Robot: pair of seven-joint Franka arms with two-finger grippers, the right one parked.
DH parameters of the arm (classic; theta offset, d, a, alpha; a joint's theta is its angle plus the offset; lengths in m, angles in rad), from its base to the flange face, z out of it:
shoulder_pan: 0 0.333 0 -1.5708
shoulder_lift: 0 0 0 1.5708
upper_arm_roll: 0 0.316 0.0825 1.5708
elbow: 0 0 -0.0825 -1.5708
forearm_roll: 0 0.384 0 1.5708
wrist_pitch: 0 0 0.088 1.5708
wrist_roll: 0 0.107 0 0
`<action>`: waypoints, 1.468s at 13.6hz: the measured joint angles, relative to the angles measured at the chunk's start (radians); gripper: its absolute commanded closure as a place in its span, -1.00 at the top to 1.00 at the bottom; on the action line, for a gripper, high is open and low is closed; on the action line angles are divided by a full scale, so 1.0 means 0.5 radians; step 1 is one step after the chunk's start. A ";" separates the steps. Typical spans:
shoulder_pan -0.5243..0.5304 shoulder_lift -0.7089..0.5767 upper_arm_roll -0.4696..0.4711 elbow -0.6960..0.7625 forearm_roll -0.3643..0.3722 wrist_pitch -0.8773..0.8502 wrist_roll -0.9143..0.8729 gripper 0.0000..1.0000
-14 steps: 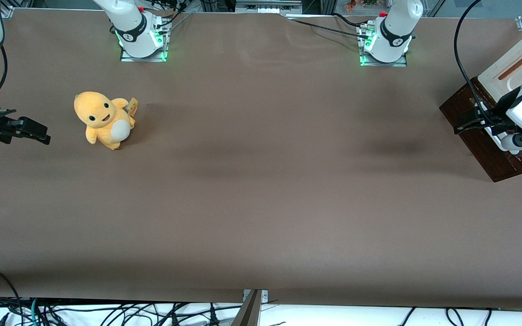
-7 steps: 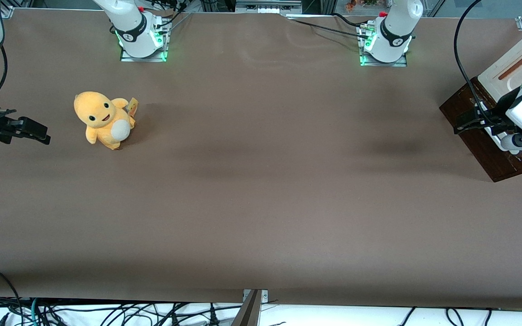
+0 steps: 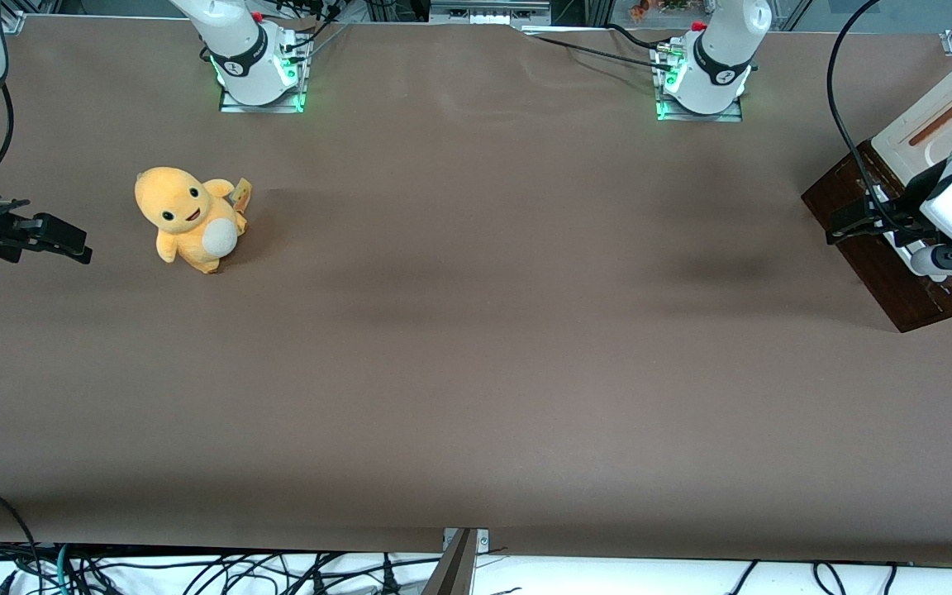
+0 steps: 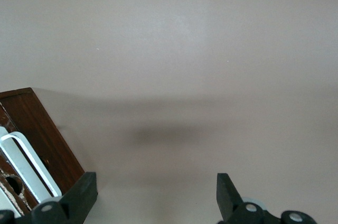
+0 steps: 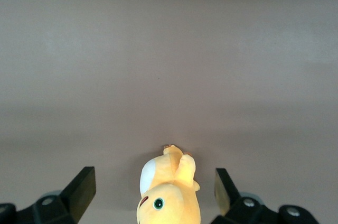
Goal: Open lower drawer with left arm only
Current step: 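Move the left gripper down to the lower drawer's white handle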
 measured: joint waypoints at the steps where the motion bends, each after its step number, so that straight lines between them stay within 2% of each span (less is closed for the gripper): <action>1: 0.000 0.000 0.000 0.000 0.000 -0.001 0.000 1.00; 6: 0.000 0.033 0.000 -0.011 0.008 -0.024 -0.066 1.00; 10: -0.006 0.187 -0.007 -0.024 0.150 -0.187 -0.124 1.00; 20: 0.045 1.039 0.007 -0.060 1.293 -0.421 -0.501 1.00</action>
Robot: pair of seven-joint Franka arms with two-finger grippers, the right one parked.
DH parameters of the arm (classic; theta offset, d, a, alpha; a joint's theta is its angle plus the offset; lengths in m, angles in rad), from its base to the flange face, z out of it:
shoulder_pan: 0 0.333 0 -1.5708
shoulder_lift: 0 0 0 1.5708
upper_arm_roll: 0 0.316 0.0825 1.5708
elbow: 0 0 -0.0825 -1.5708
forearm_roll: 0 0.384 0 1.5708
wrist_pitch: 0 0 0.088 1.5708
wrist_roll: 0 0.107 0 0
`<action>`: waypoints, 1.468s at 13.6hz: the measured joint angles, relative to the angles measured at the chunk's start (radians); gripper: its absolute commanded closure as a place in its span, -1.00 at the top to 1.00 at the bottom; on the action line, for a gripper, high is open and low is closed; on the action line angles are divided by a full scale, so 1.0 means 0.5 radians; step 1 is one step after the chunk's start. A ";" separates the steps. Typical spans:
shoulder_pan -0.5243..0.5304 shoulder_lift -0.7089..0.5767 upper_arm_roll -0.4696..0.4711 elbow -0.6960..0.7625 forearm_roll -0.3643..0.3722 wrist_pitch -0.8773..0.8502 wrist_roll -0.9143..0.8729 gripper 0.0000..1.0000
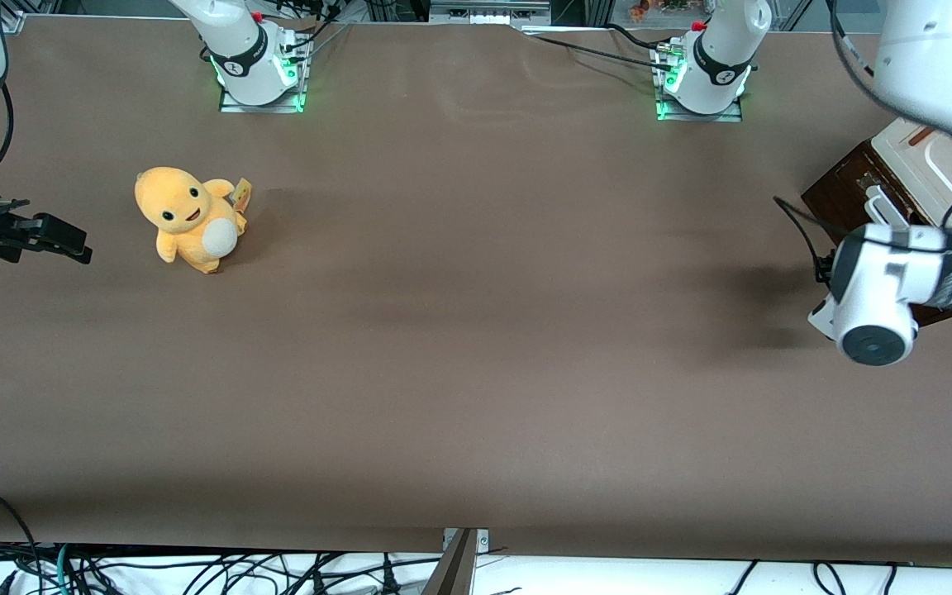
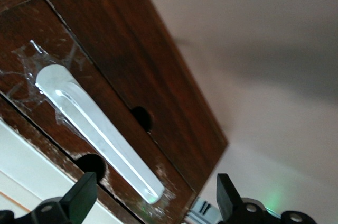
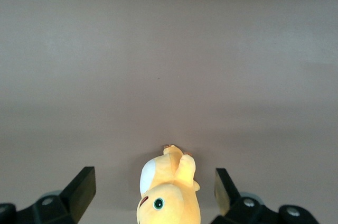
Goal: Open lower drawer with left arm only
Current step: 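Move the left gripper down to the lower drawer's white handle, then close the left gripper around the white drawer handle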
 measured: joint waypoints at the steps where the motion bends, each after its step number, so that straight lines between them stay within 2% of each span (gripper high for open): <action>1: -0.003 0.050 -0.004 0.000 0.094 -0.039 -0.055 1.00; 3: -0.012 0.137 -0.005 0.000 0.278 -0.123 -0.148 1.00; 6: -0.010 0.232 0.000 0.001 0.420 -0.169 -0.261 1.00; 7: -0.005 0.256 0.003 0.001 0.475 -0.176 -0.272 0.70; 8: 0.006 0.276 0.005 0.001 0.527 -0.179 -0.275 0.21; 11: 0.032 0.320 0.005 0.001 0.596 -0.180 -0.277 -0.52; 12: 0.032 0.330 0.005 0.001 0.616 -0.182 -0.277 -0.68; 15: 0.028 0.340 0.005 0.004 0.666 -0.209 -0.316 -0.79; 20: -0.027 0.357 0.004 0.009 0.673 -0.233 -0.333 -0.79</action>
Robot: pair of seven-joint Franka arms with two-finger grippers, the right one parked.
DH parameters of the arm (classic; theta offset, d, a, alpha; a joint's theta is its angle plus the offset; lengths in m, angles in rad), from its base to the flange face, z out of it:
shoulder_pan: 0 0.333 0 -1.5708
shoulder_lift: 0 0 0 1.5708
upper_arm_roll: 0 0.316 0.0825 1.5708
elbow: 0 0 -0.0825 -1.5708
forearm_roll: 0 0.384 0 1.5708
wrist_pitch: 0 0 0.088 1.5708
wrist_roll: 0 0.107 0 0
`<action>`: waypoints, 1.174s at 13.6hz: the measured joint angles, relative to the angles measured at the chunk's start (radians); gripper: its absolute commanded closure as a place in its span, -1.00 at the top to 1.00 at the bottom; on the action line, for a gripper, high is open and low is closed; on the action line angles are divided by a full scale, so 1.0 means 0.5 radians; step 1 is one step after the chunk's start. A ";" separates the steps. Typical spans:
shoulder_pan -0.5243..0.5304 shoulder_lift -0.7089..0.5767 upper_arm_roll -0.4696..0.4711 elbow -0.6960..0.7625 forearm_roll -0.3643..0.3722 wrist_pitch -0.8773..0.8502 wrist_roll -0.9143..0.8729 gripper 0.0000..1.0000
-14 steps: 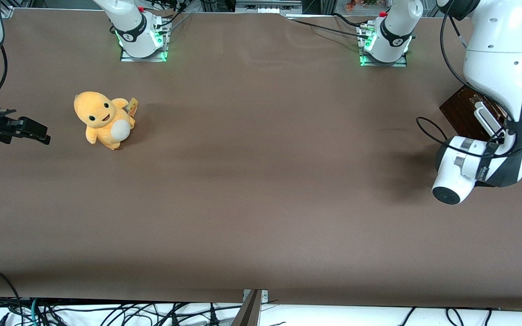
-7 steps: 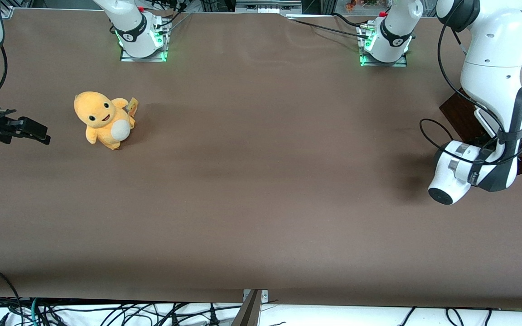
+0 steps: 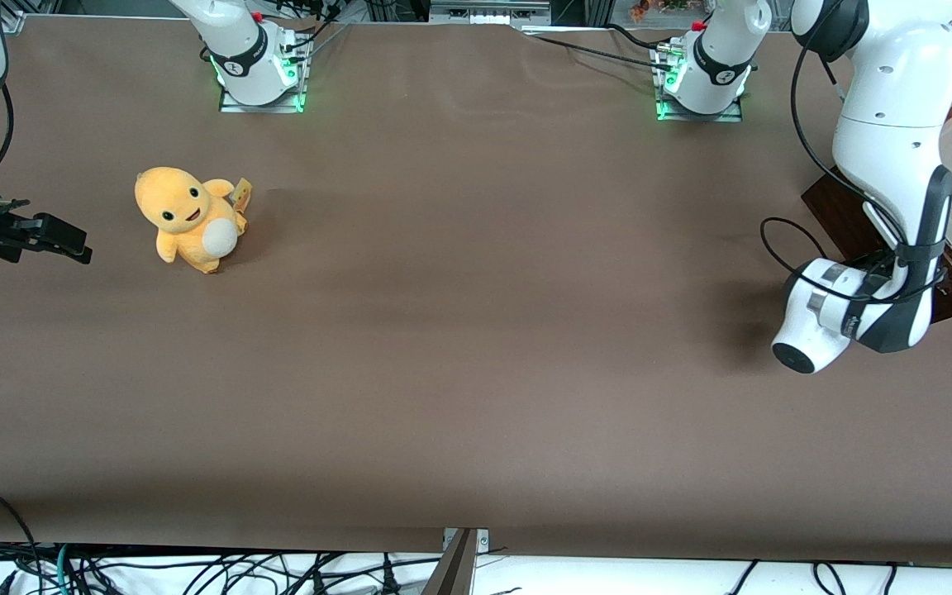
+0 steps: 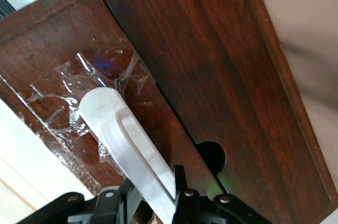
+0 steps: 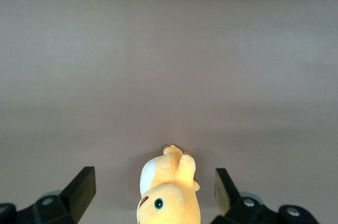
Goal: Open lower drawer with left arm only
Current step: 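Close the left gripper around the white drawer handle, then pull the handle with the left gripper to slide the drawer out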
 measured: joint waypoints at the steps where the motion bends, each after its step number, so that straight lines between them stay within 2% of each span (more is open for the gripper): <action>1: -0.029 0.002 -0.002 0.000 0.000 -0.007 0.000 -0.79; 13: -0.320 0.029 -0.008 0.006 -0.009 -0.057 -0.024 -0.71; 14: -0.321 0.029 -0.008 0.006 -0.009 -0.057 -0.025 -0.22; 15: -0.321 0.029 -0.008 0.006 -0.009 -0.056 -0.023 0.99; 16: -0.324 0.030 -0.017 0.006 -0.009 -0.053 0.024 1.00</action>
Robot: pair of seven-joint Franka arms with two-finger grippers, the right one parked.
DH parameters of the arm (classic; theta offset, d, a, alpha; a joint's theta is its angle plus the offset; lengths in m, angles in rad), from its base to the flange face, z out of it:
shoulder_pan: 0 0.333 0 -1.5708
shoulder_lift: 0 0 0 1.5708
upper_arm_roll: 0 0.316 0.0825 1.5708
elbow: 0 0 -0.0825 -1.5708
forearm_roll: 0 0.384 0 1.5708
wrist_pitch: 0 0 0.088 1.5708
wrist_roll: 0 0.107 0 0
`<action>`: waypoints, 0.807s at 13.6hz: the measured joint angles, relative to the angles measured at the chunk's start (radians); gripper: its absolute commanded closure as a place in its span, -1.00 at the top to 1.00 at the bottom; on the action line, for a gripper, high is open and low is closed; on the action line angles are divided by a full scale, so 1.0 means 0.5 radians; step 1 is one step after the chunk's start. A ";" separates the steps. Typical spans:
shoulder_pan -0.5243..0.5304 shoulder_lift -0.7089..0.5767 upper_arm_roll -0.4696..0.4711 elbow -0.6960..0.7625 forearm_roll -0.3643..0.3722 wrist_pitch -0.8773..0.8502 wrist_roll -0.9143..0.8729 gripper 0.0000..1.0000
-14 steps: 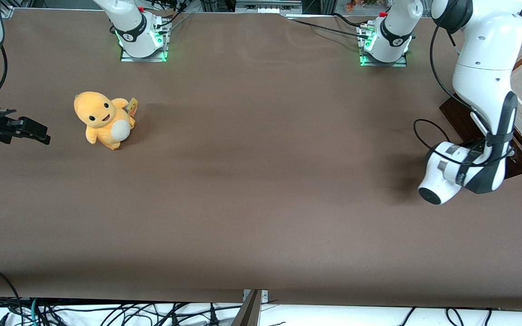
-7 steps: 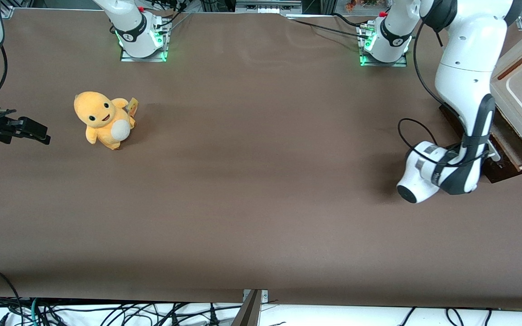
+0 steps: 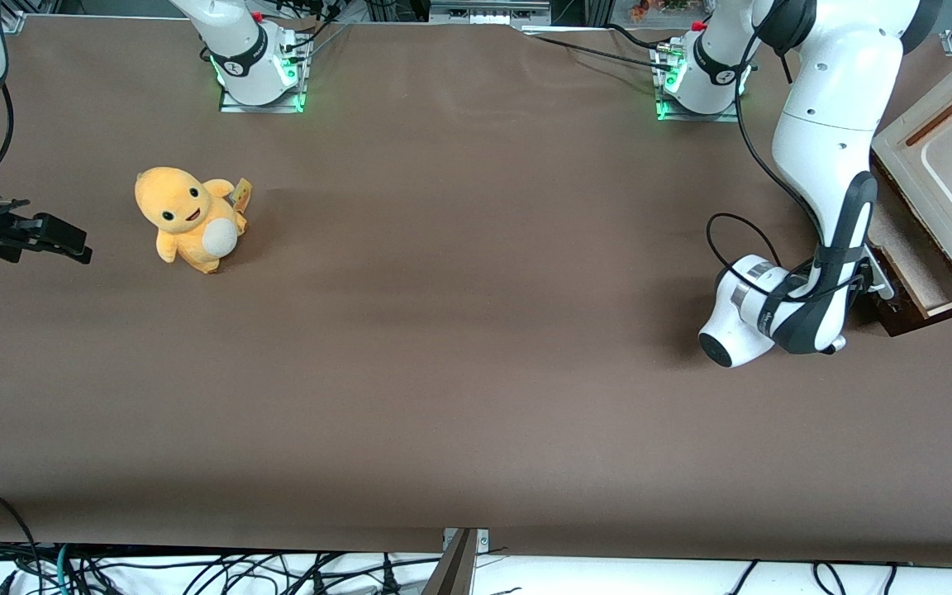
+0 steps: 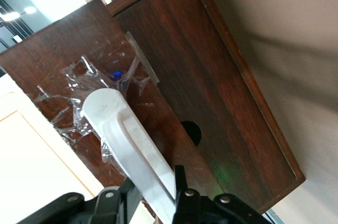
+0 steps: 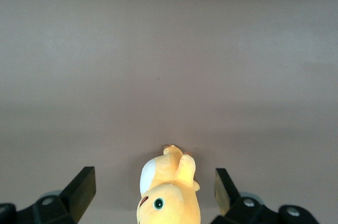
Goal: Open lower drawer with left arm only
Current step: 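Pull the handle with the left gripper to slide the drawer out, then open the left gripper and withdraw it from the handle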
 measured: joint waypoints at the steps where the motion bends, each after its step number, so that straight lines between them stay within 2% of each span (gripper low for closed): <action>1: -0.013 0.000 -0.011 0.002 0.000 0.000 0.037 1.00; 4: -0.052 -0.001 -0.020 0.109 -0.016 -0.018 0.095 1.00; 6: -0.056 -0.007 -0.020 0.299 -0.171 -0.058 0.166 1.00; 9: -0.020 -0.040 -0.001 0.638 -0.584 -0.093 0.244 1.00; 11: 0.083 -0.112 0.009 0.828 -0.994 -0.095 0.256 1.00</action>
